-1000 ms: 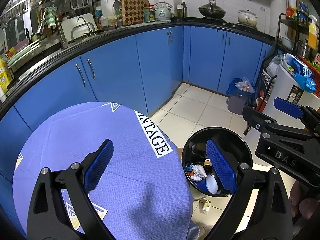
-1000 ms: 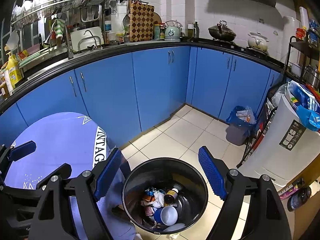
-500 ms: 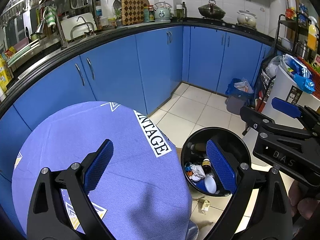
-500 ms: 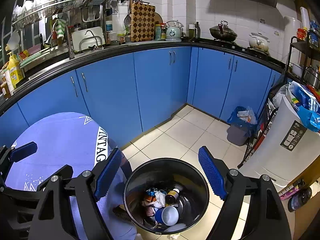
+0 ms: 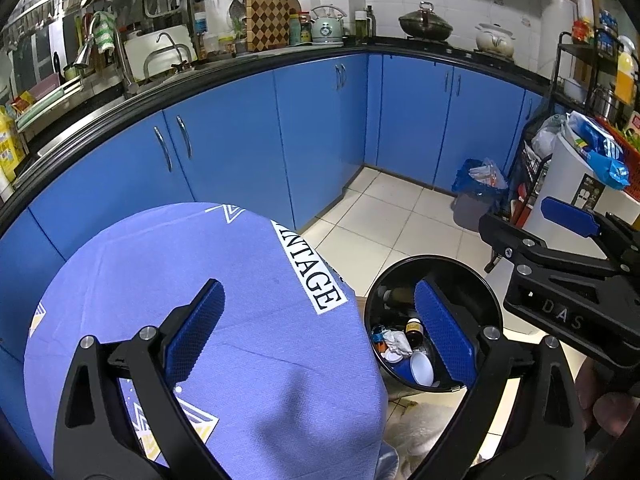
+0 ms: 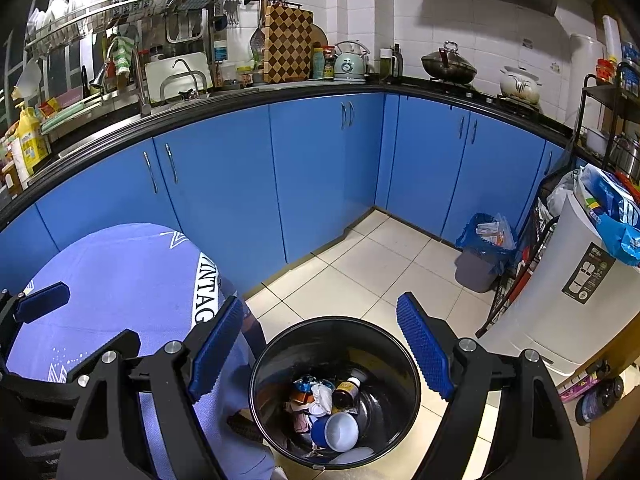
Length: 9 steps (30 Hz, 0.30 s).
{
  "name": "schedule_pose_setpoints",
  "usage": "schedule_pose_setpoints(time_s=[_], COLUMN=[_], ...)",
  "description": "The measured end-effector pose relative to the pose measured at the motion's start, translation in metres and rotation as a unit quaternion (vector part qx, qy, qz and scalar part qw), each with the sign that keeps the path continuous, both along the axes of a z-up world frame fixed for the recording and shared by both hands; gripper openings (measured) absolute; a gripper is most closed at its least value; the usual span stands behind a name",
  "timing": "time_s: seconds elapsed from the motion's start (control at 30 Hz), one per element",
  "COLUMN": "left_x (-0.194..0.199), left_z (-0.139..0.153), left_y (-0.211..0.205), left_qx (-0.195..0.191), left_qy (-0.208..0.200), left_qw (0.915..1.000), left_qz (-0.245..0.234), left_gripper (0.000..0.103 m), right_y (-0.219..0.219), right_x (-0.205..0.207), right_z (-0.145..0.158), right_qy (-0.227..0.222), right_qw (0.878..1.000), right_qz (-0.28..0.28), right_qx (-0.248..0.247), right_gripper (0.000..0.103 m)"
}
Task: Collect trash
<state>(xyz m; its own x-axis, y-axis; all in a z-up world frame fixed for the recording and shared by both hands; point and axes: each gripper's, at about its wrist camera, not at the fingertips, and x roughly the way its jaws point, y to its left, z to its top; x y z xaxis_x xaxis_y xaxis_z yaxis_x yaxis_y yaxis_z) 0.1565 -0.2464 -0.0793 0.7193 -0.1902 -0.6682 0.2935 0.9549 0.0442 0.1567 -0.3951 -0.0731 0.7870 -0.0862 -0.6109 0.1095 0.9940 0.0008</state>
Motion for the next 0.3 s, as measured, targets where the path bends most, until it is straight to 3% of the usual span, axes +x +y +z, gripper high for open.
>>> schedule_pose_setpoints(time_s=[0.3], left_x=[-0.0001], left_z=[0.0023], left_y=[0.0045], left_qx=[-0.001], left_qy=[-0.003], left_qw=[1.0000], left_qz=[0.003], left_gripper=[0.097], right_y=[-0.0002], right_x=[-0.0004], right_z=[0.0001], right_qy=[-0.001], right_qw=[1.000], right_qz=[0.001], right_qx=[-0.001], right_gripper=[0.077])
